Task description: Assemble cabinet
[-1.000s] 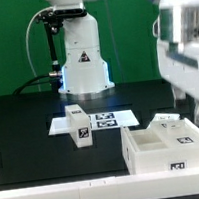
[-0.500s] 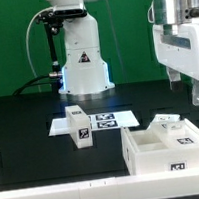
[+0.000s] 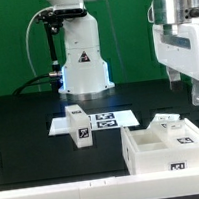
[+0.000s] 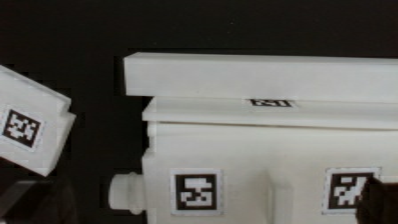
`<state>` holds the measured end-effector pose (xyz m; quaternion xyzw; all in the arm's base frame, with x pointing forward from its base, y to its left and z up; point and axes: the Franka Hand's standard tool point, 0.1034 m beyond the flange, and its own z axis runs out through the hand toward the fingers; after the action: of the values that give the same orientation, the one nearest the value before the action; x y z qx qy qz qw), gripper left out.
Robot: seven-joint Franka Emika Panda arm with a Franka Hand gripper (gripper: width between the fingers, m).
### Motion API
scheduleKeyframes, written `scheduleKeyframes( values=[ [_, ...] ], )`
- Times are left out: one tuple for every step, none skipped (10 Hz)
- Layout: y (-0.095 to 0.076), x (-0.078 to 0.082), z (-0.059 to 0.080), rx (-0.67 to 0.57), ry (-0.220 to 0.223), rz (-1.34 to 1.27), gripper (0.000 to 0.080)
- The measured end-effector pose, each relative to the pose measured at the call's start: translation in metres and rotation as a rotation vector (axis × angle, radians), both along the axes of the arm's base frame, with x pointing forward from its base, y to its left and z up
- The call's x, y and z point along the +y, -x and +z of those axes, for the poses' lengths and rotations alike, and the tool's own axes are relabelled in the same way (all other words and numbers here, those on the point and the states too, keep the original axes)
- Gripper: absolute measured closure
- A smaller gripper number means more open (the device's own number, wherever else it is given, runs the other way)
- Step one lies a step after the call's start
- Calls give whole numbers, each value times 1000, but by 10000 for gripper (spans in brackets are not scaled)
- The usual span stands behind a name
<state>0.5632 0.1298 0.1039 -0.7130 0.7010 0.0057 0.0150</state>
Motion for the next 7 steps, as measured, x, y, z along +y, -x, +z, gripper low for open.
scheduleKeyframes(
  values=[
    [0,0,0,0,0,0,2],
    [0,0,0,0,0,0,2],
    [0,0,0,0,0,0,2],
    [0,0,0,0,0,0,2],
    [0,0,0,0,0,0,2],
    [0,0,0,0,0,0,2],
    [0,0,0,0,0,0,2]
  ],
)
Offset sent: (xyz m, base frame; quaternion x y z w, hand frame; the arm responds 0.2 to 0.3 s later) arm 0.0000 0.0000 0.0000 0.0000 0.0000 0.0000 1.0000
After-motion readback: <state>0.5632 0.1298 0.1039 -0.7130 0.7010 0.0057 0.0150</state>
